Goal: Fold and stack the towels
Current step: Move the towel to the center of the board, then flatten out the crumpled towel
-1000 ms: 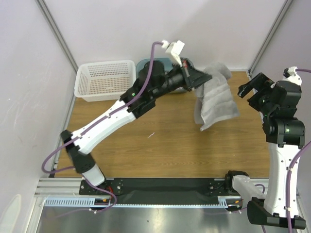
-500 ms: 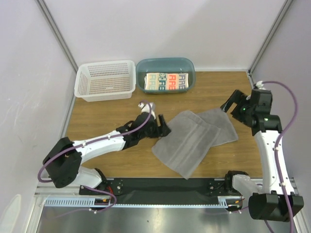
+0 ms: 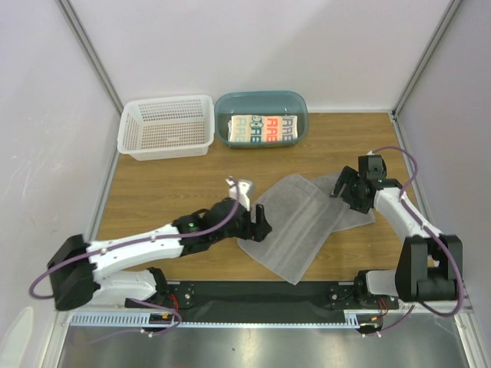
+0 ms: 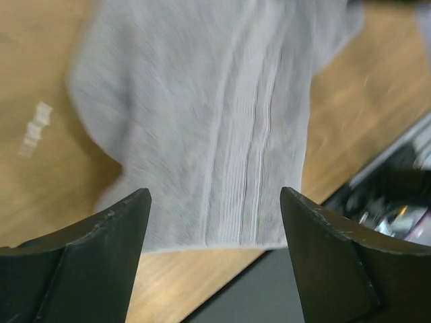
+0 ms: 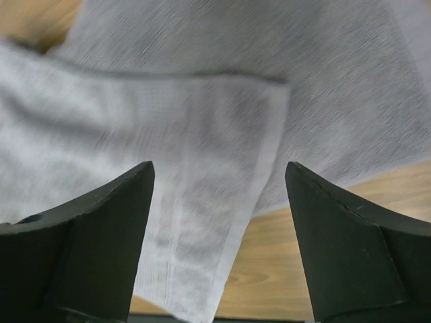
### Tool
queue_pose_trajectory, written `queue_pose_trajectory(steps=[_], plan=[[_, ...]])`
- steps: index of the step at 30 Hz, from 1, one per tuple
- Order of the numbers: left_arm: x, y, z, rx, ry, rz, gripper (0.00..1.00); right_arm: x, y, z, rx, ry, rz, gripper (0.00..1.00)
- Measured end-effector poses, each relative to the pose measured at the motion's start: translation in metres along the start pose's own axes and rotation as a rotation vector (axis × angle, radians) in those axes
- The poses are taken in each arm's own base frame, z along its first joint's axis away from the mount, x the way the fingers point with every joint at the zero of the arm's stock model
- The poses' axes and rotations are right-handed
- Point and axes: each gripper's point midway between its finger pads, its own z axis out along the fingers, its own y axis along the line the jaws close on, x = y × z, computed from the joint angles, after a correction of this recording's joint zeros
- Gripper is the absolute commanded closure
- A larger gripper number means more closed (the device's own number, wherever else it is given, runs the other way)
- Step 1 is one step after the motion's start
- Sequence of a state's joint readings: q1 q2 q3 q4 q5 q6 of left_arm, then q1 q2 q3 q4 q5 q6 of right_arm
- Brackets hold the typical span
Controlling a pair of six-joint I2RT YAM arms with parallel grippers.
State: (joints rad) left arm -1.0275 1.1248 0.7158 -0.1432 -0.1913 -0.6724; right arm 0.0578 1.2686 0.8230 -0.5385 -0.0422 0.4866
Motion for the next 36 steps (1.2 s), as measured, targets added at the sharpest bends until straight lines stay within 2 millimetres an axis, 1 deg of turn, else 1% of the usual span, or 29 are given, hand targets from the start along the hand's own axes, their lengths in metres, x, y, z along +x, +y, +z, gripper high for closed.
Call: queue_pose_trajectory(steps=[2,3,4,5,7,9,12,15,17,21,23,26,28,30,32,33,34,36], plan=[[0.024,-0.005,0.011,0.005,0.071,0.035,0.22,-0.006,-0.009,0.013,0.029,-0.002,0.023,0.21],[0.037,-0.007,0.017,0.003,0.106,0.053,0.23,-0.010,-0.013,0.018,0.040,-0.009,0.034,0.24],[0.049,-0.007,0.023,-0.008,0.141,0.072,0.24,-0.014,-0.017,0.022,0.049,-0.018,0.043,0.26],[0.063,-0.007,0.029,-0.020,0.181,0.099,0.25,-0.018,-0.019,0.025,0.054,-0.029,0.049,0.27],[0.081,-0.014,0.038,-0.035,0.247,0.152,0.25,-0.025,-0.021,0.031,0.052,-0.050,0.053,0.29],[0.092,-0.031,0.047,-0.031,0.290,0.212,0.26,-0.028,-0.019,0.034,0.043,-0.058,0.051,0.29],[0.096,-0.062,0.055,0.007,0.299,0.272,0.27,-0.032,-0.015,0.041,0.026,-0.072,0.046,0.30],[0.103,-0.089,0.056,0.048,0.305,0.320,0.28,-0.029,-0.016,0.046,0.020,-0.063,0.044,0.29],[0.111,-0.101,0.056,0.068,0.317,0.350,0.28,-0.027,-0.017,0.047,0.022,-0.058,0.041,0.29],[0.137,-0.119,0.059,0.069,0.368,0.454,0.29,-0.026,-0.018,0.047,0.023,-0.057,0.030,0.30],[0.154,-0.126,0.060,0.067,0.393,0.508,0.31,-0.027,-0.018,0.046,0.021,-0.060,0.026,0.29],[0.178,-0.124,0.055,0.053,0.435,0.579,0.34,-0.027,-0.017,0.043,0.018,-0.067,0.022,0.29],[0.188,-0.120,0.050,0.042,0.456,0.609,0.35,-0.029,-0.016,0.041,0.013,-0.075,0.021,0.29],[0.189,-0.117,0.049,0.028,0.457,0.622,0.37,-0.029,-0.015,0.038,0.008,-0.083,0.020,0.29],[0.187,-0.113,0.050,0.013,0.450,0.622,0.42,-0.028,-0.016,0.035,0.005,-0.091,0.020,0.29],[0.186,-0.112,0.051,0.006,0.447,0.623,0.45,-0.028,-0.016,0.034,0.003,-0.094,0.020,0.29],[0.185,-0.110,0.052,0.000,0.443,0.623,0.51,-0.028,-0.015,0.032,0.001,-0.097,0.019,0.29],[0.184,-0.108,0.054,-0.010,0.438,0.624,0.52,-0.028,-0.015,0.031,-0.001,-0.101,0.018,0.29]])
